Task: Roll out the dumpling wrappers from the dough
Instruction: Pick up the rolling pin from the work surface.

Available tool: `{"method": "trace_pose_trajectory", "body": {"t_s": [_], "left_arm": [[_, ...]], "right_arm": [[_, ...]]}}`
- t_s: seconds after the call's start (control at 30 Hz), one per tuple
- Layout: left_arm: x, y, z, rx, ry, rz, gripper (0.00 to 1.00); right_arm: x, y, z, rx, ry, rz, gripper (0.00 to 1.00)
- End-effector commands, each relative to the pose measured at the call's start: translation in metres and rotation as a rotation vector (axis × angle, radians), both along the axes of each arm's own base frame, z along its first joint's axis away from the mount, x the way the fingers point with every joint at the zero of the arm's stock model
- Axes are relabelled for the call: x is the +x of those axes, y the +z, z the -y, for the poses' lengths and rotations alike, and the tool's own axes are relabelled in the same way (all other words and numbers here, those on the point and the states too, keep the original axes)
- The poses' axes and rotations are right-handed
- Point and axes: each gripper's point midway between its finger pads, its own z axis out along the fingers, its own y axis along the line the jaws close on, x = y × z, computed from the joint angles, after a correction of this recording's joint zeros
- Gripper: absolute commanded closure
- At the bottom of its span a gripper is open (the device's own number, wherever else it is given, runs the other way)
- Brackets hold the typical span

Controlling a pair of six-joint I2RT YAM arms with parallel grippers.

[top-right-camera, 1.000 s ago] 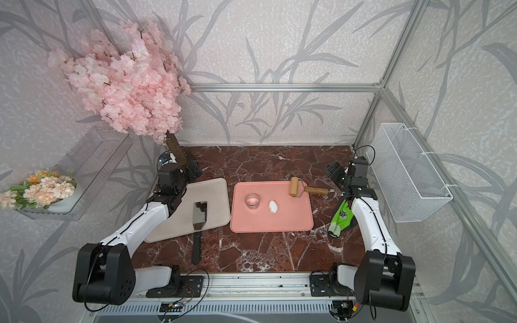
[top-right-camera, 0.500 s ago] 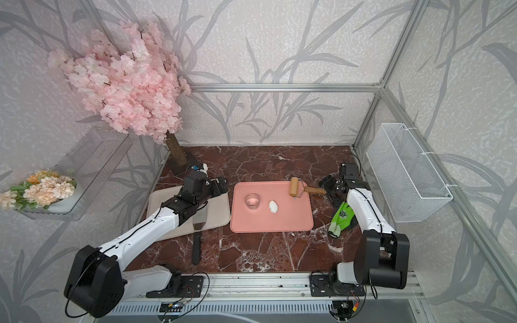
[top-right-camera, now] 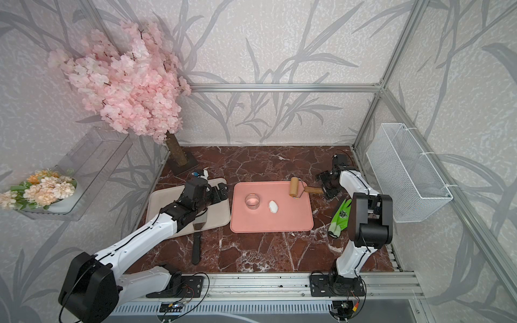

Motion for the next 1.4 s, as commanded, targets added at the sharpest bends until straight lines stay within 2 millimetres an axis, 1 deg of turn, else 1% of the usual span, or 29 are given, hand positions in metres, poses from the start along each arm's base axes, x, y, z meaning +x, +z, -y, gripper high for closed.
{"method": "trace_pose_trajectory", "body": {"t_s": [0.0,0.17,0.27,0.33,0.53,0.77,0.9,1.03,1.17,1.3,1.37], "left_arm": [[-0.008,-0.002,-0.003,0.002,0.009,-0.015,0.05],[-0.009,-0.002,-0.004,0.004,0.012,-0.018,0.05],[-0.009,-0.002,-0.004,-0.002,0.014,-0.018,0.05],[-0.009,-0.003,-0.004,-0.005,0.016,-0.02,0.05],[-0.011,-0.007,-0.004,-0.008,0.019,-0.029,0.05],[-0.015,-0.014,-0.005,-0.022,0.026,-0.045,0.05],[-0.015,-0.013,-0.004,-0.027,0.024,-0.044,0.05],[-0.014,-0.009,-0.003,-0.033,0.021,-0.037,0.05],[-0.013,-0.007,-0.002,-0.039,0.016,-0.032,0.05],[-0.012,-0.003,0.001,-0.05,0.004,-0.028,0.05],[-0.011,0.001,0.005,-0.06,-0.011,-0.021,0.05]], "right_arm": [[-0.005,-0.009,0.001,-0.006,-0.029,-0.089,0.2],[-0.004,-0.019,-0.001,-0.001,-0.039,-0.121,0.2],[-0.004,-0.026,-0.003,0.006,-0.037,-0.138,0.22],[-0.004,-0.03,-0.004,0.013,-0.037,-0.146,0.25],[-0.002,-0.037,-0.004,0.016,-0.046,-0.16,0.27],[-0.004,-0.049,-0.007,0.037,-0.063,-0.173,0.39],[-0.006,-0.052,-0.01,0.058,-0.076,-0.168,0.51],[-0.009,-0.053,-0.012,0.074,-0.098,-0.164,0.55],[-0.011,-0.052,-0.015,0.106,-0.129,-0.139,0.63],[-0.011,-0.047,-0.015,0.133,-0.157,-0.103,0.73],[-0.009,-0.042,-0.015,0.148,-0.171,-0.076,0.74]]}}
